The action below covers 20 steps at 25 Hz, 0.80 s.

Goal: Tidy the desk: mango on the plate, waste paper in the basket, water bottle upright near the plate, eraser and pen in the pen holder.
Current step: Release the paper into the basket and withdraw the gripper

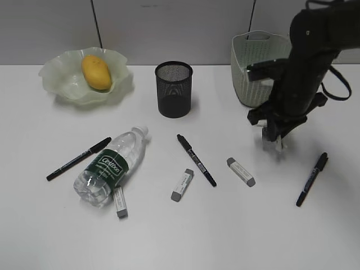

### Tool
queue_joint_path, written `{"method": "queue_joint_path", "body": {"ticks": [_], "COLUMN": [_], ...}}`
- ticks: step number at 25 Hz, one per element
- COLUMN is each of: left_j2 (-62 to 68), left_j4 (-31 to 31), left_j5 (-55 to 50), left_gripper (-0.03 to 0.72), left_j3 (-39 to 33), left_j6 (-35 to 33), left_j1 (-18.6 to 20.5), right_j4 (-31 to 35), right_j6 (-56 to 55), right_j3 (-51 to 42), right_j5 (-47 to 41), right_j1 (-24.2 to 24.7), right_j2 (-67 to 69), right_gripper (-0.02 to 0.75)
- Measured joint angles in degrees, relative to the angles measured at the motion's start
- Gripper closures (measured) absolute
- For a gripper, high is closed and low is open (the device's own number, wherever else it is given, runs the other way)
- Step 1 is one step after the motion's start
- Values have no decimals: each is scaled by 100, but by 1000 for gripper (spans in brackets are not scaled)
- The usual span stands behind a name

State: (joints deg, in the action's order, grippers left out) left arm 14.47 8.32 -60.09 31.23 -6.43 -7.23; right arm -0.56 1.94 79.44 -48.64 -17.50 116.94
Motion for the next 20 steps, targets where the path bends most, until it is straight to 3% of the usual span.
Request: {"method": "queue_joint_path", "body": {"ticks": [13, 20], "left_j2": [0, 0], "left_j4": [0, 0], "left_j5": [5, 5], "left_gripper": [180, 180], "left_j3": [0, 0], "left_j6": [0, 0], "left_j1": [0, 0], "right_j4": [-423, -452], "right_j6": [-79, -109], "right_j3": [2216, 2734], "right_j5": [-174, 425], "right_j1": [111, 484], "right_j2": [-208, 451], "right_gripper": [627, 631]}}
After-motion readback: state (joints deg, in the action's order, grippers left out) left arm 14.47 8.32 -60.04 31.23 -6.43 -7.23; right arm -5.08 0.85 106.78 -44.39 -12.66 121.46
